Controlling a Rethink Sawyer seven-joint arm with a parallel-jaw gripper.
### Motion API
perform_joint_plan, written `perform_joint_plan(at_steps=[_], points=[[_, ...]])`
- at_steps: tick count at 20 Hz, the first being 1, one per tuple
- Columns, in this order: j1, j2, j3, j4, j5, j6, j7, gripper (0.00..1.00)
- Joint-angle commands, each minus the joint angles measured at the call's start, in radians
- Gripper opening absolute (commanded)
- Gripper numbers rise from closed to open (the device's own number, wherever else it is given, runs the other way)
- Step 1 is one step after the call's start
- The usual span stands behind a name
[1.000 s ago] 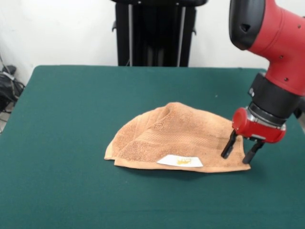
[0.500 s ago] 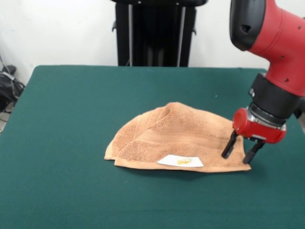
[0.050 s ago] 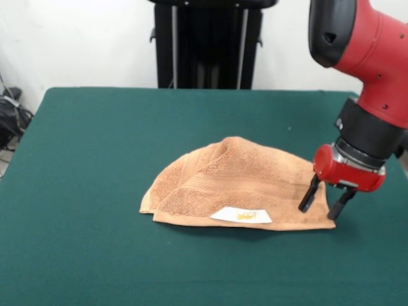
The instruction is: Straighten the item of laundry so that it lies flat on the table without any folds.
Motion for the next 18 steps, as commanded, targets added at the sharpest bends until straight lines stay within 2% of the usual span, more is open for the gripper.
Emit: perform_joint_plan(at_steps=[1, 18], points=[[-0.010, 0.011, 0.042, -0.017, 0.043, 0.092, 0.271, 1.00], [0.036, 0.021, 0.010, -0.040, 0.065, 0.139, 0.327, 1.00]])
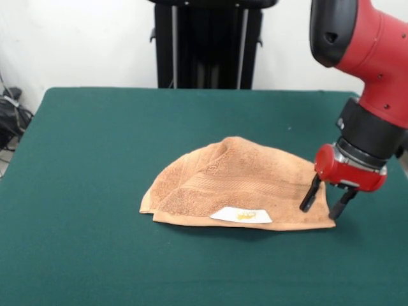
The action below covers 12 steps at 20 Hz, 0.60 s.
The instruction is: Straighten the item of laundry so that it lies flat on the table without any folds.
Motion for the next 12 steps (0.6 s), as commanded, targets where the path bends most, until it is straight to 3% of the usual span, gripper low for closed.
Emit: perform_joint_plan(at_steps=[1, 12], points=[[0.036, 0.018, 0.012, -0.034, 0.062, 0.131, 0.332, 1.00], [0.045, 0.029, 0.000, -0.038, 0.083, 0.134, 0.324, 1.00]])
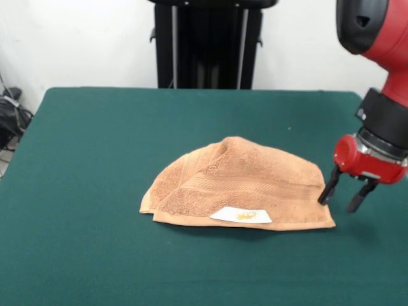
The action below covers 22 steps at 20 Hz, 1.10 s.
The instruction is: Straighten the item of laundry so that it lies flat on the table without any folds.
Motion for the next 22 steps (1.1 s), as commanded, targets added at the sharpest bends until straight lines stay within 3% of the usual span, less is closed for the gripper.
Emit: perform_joint_plan(at_steps=[1, 5, 11, 22], points=[[-0.029, 0.037, 0.064, -0.016, 0.056, 0.067, 0.304, 1.00], [-0.075, 0.078, 0.095, -0.045, 0.053, 0.013, 0.260, 1.00], [-0.085, 0.069, 0.100, -0.040, 0.044, 0.011, 0.248, 1.00], [-0.039, 0.084, 0.049, -0.052, 0.055, 0.037, 0.305, 1.00]])
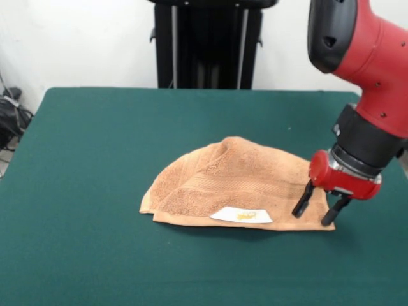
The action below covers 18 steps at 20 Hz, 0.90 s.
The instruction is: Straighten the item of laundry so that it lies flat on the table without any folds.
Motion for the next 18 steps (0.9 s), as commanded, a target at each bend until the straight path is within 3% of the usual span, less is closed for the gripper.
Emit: perform_joint_plan(at_steps=[1, 18], points=[[0.031, 0.035, 0.042, -0.021, 0.046, 0.047, 0.315, 1.00], [0.043, 0.015, 0.044, 0.003, 0.056, 0.065, 0.303, 1.00]])
